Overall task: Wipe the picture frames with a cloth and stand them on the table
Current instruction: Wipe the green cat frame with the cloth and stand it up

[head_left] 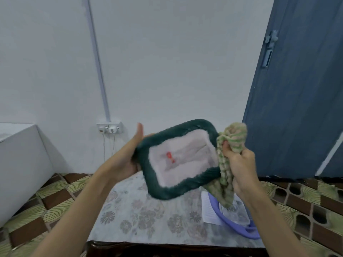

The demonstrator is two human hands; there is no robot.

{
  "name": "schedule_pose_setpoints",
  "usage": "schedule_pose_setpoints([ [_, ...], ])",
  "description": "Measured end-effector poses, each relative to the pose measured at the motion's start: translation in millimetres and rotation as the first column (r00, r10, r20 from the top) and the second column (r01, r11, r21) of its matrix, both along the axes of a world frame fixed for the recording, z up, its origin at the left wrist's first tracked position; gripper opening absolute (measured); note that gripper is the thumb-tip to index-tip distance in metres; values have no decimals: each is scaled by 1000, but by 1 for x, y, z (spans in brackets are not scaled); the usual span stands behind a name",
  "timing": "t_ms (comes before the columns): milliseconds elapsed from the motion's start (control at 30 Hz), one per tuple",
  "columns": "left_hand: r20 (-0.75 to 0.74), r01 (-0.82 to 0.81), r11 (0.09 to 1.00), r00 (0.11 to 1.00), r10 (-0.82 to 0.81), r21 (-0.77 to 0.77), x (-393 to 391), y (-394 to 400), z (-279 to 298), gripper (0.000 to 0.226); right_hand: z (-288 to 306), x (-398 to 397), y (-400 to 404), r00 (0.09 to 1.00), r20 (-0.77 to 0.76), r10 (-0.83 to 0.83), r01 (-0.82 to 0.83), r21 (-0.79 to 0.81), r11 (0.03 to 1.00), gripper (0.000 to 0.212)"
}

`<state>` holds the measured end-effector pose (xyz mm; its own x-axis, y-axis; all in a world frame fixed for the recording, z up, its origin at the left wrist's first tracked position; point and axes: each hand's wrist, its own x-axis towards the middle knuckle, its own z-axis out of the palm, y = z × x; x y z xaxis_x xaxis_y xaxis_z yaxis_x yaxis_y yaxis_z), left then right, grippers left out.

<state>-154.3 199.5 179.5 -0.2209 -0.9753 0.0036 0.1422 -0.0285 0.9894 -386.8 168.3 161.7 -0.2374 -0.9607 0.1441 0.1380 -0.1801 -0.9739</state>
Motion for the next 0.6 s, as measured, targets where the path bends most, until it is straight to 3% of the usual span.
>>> schedule_pose_setpoints([
  [67, -279, 49, 999, 959, -45, 9, -5, 6, -17, 82, -10, 1, -3, 982, 180, -57, 39, 102, 994, 8],
  [133, -356, -16, 999, 934, 33, 50, -17, 7, -32, 84, -21, 5, -4, 971, 233, -46, 7, 166, 986, 13],
  [233, -415, -227, 971, 878, 238, 77, -30, 3, -36, 58, -30, 6, -2, 982, 182, 54, -83, 157, 984, 10],
  [300, -378, -322, 946, 871, 315, 44, -29, 1, -30, 46, -31, -2, 0, 994, 88, 59, -70, 128, 989, 19],
  [367, -292, -373, 928, 887, 358, 4, -24, 1, -26, 34, -27, -14, 3, 994, -102, -47, 54, 63, 997, 35],
  [433, -212, -406, 912, 898, 385, -65, -19, 2, -22, 26, -16, -25, 7, 953, -266, -144, 140, -35, 990, 38],
  [533, -106, -427, 884, 904, 414, -189, -15, 3, -15, 23, 6, -30, 11, 874, -473, -115, 41, -164, 986, 19],
  [600, -69, -410, 881, 911, 406, -237, -16, 3, -11, 23, 16, -20, 13, 795, -600, -94, -85, -263, 961, 20],
])
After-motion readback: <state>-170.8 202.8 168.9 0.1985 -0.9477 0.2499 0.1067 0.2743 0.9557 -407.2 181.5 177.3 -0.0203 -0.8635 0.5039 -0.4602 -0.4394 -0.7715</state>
